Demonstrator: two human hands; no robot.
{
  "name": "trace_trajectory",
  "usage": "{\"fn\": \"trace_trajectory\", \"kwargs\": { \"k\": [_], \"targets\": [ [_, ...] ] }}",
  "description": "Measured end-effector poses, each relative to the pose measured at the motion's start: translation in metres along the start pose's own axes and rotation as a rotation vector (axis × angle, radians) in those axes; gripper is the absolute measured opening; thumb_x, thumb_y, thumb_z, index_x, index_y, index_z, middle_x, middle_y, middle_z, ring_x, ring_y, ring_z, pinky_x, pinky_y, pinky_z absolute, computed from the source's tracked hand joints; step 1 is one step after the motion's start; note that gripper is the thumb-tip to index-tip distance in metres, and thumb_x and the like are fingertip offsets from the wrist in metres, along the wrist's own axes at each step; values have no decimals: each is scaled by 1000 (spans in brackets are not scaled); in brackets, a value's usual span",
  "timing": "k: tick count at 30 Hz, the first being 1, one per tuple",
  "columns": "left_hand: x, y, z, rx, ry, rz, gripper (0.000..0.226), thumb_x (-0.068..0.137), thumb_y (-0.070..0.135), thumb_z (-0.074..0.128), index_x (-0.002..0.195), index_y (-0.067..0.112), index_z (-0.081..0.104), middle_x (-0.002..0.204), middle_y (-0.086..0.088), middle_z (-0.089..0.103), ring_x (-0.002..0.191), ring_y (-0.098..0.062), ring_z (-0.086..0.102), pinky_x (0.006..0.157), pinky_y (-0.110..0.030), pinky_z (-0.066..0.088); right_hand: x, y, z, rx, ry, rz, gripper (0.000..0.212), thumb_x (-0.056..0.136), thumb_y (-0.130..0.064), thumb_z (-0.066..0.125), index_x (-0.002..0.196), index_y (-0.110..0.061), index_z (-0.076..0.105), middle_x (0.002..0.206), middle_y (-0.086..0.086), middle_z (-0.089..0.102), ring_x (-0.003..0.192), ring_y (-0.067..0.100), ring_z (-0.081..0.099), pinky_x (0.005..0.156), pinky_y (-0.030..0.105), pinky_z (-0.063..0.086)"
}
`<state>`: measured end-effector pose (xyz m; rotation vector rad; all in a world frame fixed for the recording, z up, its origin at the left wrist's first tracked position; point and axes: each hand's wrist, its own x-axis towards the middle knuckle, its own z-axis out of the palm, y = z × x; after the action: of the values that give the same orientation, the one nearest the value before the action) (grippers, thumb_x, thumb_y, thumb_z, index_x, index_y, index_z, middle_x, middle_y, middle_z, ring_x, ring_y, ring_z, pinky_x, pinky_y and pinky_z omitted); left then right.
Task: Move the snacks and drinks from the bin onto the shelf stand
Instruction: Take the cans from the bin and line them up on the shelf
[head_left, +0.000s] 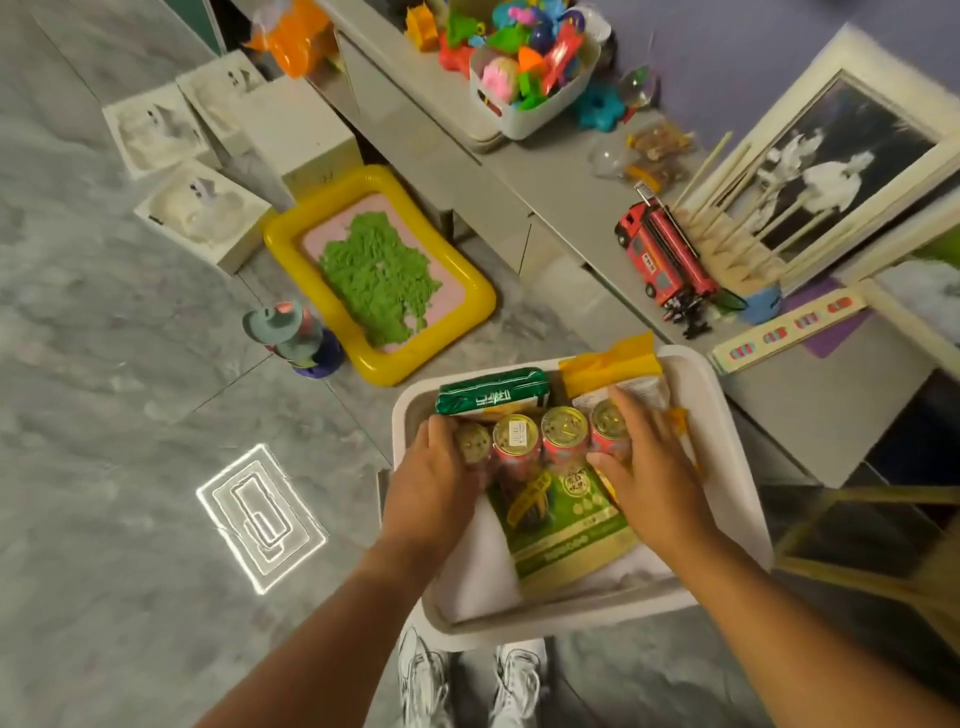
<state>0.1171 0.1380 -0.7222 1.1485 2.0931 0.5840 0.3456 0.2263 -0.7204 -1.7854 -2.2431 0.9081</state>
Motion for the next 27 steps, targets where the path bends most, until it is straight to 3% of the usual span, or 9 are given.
{"fn": "trace_trajectory", "kwargs": {
  "k": [5,8,12,14,16,19,24,27],
  "targets": [
    [-5,0,-6,-146,-40,77,53,87,44,73,129,29,44,129,11,51,111,-15,61,90,-44,54,-3,20,-8,252,-28,3,74,91,-21,75,152,-40,37,146,-2,45,130,7,47,104,44,49],
    [-10,-1,-9,-251,-56,194,46,96,39,61,135,29,41,134,8,45,121,-8,54,97,-43,53,-8,31,-13,516,-77,40,72,88,-34,73,149,-48,38,146,-2,49,133,13,54,106,51,51],
    [-24,8,-11,-406,-47,144,50,98,46,57,144,38,39,138,8,51,122,-4,57,101,-43,53,-18,23,-16,705,-49,95,68,87,-47,66,150,-47,39,147,-9,51,128,2,57,102,40,55],
    [-33,16,-14,-532,-153,141,64,90,37,72,144,41,38,135,11,57,120,-6,61,99,-35,55,-23,20,-17,724,-45,100,70,86,-52,66,150,-50,38,146,-15,51,126,-1,57,102,40,55],
    [-39,13,-15,-550,-274,163,92,76,26,87,146,42,30,137,14,56,125,-6,58,99,-26,52,-27,21,-19,699,-73,75,79,83,-58,73,151,-55,31,148,-16,48,130,2,55,105,45,53],
    [-38,4,-16,-414,-279,190,122,62,34,96,154,42,17,149,6,44,134,-14,51,108,-44,47,-32,24,-26,635,-132,40,98,74,-60,80,152,-59,22,152,-14,44,135,8,51,108,50,50],
    [-39,32,-34,-296,-206,291,114,60,39,95,151,33,27,142,4,51,127,-19,57,102,-47,51,-42,14,-56,611,-84,-16,101,74,-58,81,155,-54,20,153,-12,43,137,8,49,109,51,48],
    [-38,68,-50,-273,-190,371,110,57,44,95,148,31,34,135,7,56,120,-19,62,97,-47,54,-54,8,-89,594,6,-22,101,71,-66,80,154,-55,22,150,-14,45,135,6,49,109,50,48]
  ]
}}
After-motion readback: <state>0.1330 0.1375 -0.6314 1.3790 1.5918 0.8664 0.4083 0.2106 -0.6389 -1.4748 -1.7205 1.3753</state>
